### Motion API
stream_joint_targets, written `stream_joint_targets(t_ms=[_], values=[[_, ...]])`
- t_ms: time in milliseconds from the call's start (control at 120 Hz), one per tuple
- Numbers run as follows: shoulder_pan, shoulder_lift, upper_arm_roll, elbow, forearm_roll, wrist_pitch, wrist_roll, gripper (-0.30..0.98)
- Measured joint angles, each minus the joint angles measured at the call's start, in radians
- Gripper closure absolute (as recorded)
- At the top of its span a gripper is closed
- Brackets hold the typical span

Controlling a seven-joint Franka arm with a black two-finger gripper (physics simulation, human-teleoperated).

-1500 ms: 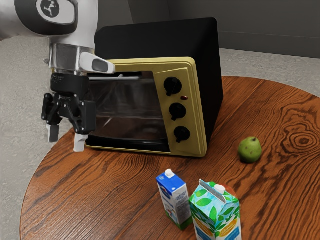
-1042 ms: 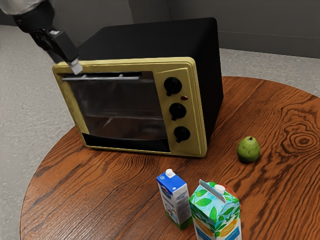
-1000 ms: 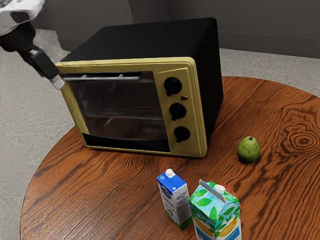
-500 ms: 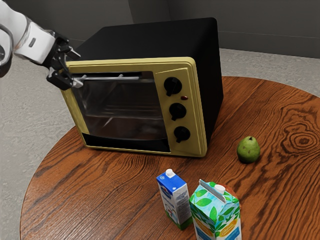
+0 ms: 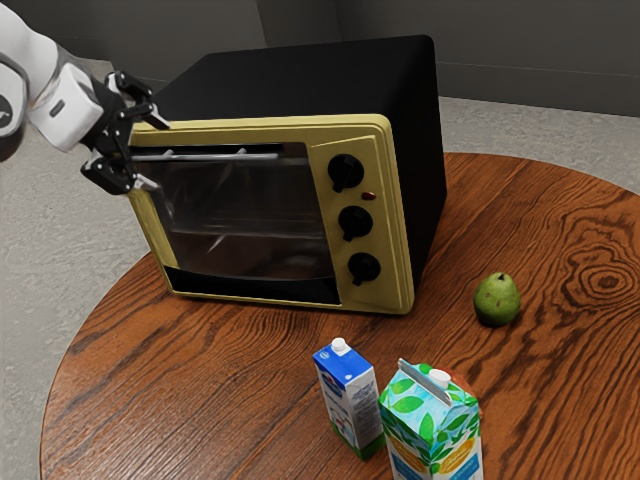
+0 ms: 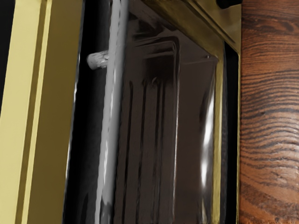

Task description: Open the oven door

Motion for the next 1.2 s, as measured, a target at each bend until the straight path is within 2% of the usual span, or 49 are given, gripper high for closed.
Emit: stream_joint_targets(t_ms=[383,425,500,625,683,717,742,767,842,867,883,917,975,1008,1033,1067,1158,1200], values=[[0.001,0.072,-0.002,0.034,0.014,-0.094,0.118,-0.01],[0.002,0.081,-0.004,0.038,0.014,-0.096,0.127,-0.04],[0.008,0.099,-0.01,0.05,0.014,-0.1,0.141,-0.2],[0.004,0.11,-0.012,0.06,0.013,-0.105,0.161,-0.01],[0.0,0.082,-0.009,0.025,0.014,-0.106,0.17,-0.01],[-0.003,0.016,-0.007,-0.047,0.022,-0.102,0.175,0.03],[-0.005,-0.088,-0.007,-0.143,0.034,-0.097,0.178,0.16],[-0.003,-0.206,-0.01,-0.247,0.048,-0.092,0.181,0.14],[0.0,-0.74,-0.01,-0.596,0.1,-0.136,0.192,0.09],[0.001,-0.878,-0.001,-0.585,0.112,-0.179,0.196,0.07],[-0.001,-0.914,-0.012,-0.526,0.117,-0.206,0.198,0.07],[-0.001,-0.859,-0.058,-0.326,0.121,-0.255,0.2,0.05],[0.002,-0.458,-0.113,0.144,0.111,-0.348,0.147,0.04],[0.002,-0.22,-0.125,0.306,0.098,-0.405,0.081,0.03],[0.0,-0.083,-0.132,0.379,0.083,-0.445,0.026,0.03],[-0.006,0.035,-0.145,0.444,0.067,-0.493,-0.049,0.02],[-0.035,0.248,-0.186,0.517,0.072,-0.589,-0.254,0.01],[-0.05,0.305,-0.196,0.523,0.077,-0.621,-0.338,0.01]])
